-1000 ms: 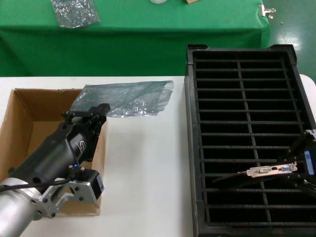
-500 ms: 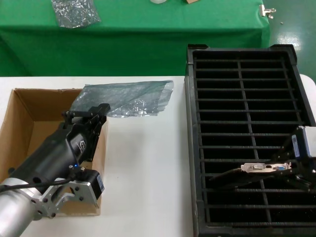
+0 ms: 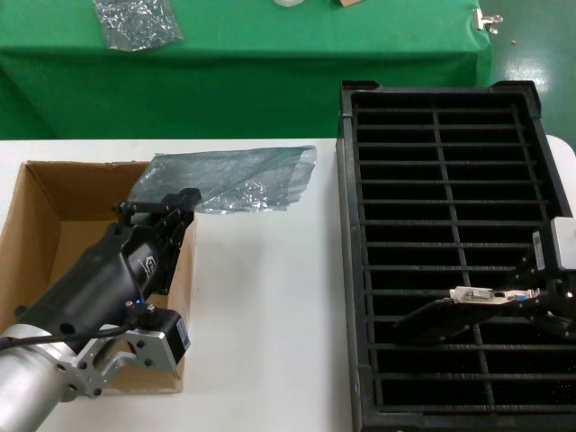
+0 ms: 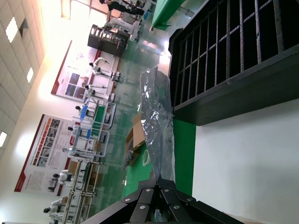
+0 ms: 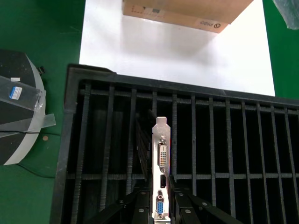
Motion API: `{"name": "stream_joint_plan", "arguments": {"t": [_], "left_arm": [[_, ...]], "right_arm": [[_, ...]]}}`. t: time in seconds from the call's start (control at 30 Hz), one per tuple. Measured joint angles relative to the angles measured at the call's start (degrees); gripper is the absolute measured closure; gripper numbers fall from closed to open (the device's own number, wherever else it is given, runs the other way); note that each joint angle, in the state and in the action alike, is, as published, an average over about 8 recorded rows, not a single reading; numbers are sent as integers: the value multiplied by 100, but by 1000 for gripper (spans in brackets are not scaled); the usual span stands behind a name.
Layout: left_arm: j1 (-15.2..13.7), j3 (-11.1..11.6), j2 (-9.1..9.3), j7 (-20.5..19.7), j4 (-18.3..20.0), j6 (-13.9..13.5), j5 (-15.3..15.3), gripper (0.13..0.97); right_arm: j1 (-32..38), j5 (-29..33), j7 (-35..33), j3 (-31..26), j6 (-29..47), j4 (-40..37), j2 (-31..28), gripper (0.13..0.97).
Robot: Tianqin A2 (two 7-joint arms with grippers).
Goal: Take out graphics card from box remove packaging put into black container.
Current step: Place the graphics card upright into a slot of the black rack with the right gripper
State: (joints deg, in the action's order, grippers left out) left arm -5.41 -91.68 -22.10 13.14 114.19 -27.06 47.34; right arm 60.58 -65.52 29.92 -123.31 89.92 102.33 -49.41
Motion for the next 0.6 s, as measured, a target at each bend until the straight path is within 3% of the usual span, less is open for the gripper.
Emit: {"name": "stream_joint_plan", "arguments": {"t": [0.6], "left_arm": [[0, 0, 0, 0, 0, 0, 0, 958]], "right_arm": [[-28, 383, -253, -106, -1, -268, 316, 905]]}}
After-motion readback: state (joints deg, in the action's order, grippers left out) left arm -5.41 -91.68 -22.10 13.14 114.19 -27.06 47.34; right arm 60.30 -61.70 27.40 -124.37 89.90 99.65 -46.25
